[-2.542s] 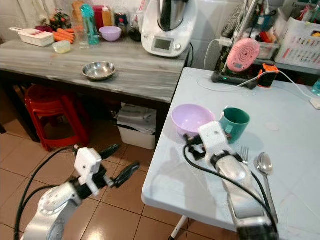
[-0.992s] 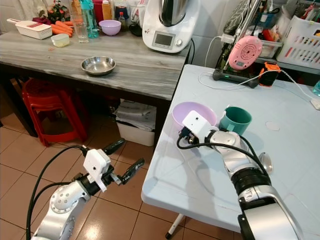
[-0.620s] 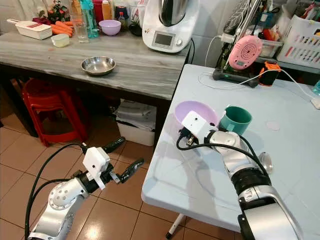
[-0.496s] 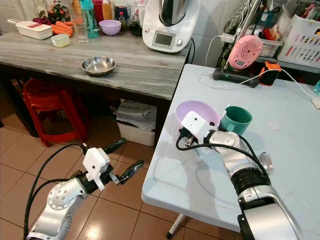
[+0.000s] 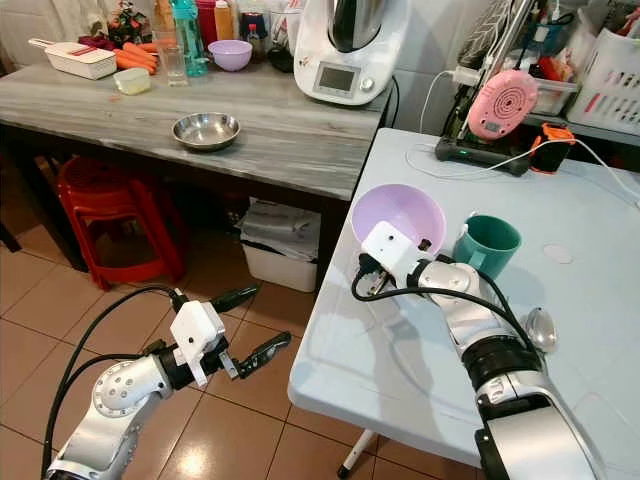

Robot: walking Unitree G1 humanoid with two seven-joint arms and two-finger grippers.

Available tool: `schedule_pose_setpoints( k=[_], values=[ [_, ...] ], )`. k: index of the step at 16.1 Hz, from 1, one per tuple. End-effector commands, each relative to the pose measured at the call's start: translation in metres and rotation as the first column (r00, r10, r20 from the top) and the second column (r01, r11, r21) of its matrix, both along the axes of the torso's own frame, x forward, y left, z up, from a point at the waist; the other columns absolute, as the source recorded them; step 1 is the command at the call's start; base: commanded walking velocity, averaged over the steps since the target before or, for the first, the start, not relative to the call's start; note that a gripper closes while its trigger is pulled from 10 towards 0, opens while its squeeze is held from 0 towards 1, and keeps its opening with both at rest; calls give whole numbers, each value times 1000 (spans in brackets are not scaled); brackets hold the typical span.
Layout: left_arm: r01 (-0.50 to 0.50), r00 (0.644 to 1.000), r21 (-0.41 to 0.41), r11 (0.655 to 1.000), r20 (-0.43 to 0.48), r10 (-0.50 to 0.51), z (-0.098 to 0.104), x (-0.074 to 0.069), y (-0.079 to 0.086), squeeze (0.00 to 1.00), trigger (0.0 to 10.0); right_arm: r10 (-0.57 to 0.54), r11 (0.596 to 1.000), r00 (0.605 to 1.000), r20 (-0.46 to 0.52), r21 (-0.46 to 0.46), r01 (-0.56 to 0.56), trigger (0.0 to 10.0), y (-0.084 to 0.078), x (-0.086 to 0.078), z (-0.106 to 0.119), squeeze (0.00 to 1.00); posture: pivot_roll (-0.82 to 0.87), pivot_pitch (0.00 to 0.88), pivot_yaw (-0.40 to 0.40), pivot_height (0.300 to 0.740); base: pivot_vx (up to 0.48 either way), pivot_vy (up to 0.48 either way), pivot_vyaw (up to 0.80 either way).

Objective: Setting the table

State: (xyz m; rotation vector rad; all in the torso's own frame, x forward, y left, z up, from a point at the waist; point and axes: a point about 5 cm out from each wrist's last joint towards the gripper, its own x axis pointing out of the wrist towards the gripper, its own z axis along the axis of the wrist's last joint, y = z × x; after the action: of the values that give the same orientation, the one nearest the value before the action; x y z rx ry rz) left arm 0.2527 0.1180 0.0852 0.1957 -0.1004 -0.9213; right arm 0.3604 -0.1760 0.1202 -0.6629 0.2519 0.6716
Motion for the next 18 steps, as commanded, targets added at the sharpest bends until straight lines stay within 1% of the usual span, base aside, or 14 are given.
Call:
schedule_pose_setpoints(
  k=[1,3,4,5,6,7,9,10,11,12,13,14,15,18],
  values=[
    [-37,999,19,999,27,36,2,5,4,0,10000,7,1000,1000,28,20,-7,0,1,1,5,0,-23,0,-29,740,0,0,0],
    [-87,996,22,996,37,86,3,10,8,0,10000,16,1000,999,42,26,-17,0,4,1,7,0,-21,0,-26,740,0,0,0],
    [-223,974,17,975,49,222,5,21,19,0,10000,31,998,995,92,57,-37,0,12,-1,14,0,-16,0,-28,740,0,0,0],
    [-363,931,-2,932,50,362,8,32,32,0,10000,4,991,988,153,132,-24,0,19,-5,21,0,-12,0,-29,740,0,0,0],
    [-444,895,-17,896,39,444,9,37,41,0,10000,-37,980,982,185,200,0,0,20,-9,24,0,-12,0,-29,740,0,0,0],
    [-466,884,-21,884,36,467,9,39,43,0,10000,-52,975,981,189,220,10,0,20,-10,25,0,-12,0,-29,740,0,0,0],
    [-638,769,-61,767,-1,639,10,44,69,0,10000,-184,936,962,201,336,109,0,14,-24,17,0,-5,0,-28,740,0,0,0],
    [-657,753,-69,750,-13,658,9,45,71,0,10000,-203,928,958,204,351,122,0,13,-26,16,0,-5,0,-28,740,0,0,0],
    [-698,715,-79,711,-32,698,8,45,78,0,10000,-280,893,935,219,417,170,0,11,-33,18,0,-12,0,-22,740,0,0,0],
    [-707,706,-79,702,-33,707,7,45,80,0,10000,-307,879,925,226,439,185,0,11,-36,20,0,-12,0,-22,740,0,0,0],
    [-725,688,-88,683,-42,724,7,44,82,0,10000,-368,844,899,240,492,214,4824,9,-45,23,0,-18,0,-19,740,0,0,0],
    [-731,682,-90,677,-47,730,7,45,83,0,10000,-393,827,888,239,513,228,5098,9,-49,24,0,-19,0,-18,740,0,0,0],
    [-740,672,-100,665,-65,738,7,45,84,0,10000,-455,789,856,245,556,260,10000,6,-59,25,0,-25,0,-12,740,0,0,0],
    [-727,686,-96,680,-71,724,7,47,80,0,10000,-551,722,798,244,620,308,10000,4,-72,28,0,-36,0,-2,740,0,0,0]
  ],
)
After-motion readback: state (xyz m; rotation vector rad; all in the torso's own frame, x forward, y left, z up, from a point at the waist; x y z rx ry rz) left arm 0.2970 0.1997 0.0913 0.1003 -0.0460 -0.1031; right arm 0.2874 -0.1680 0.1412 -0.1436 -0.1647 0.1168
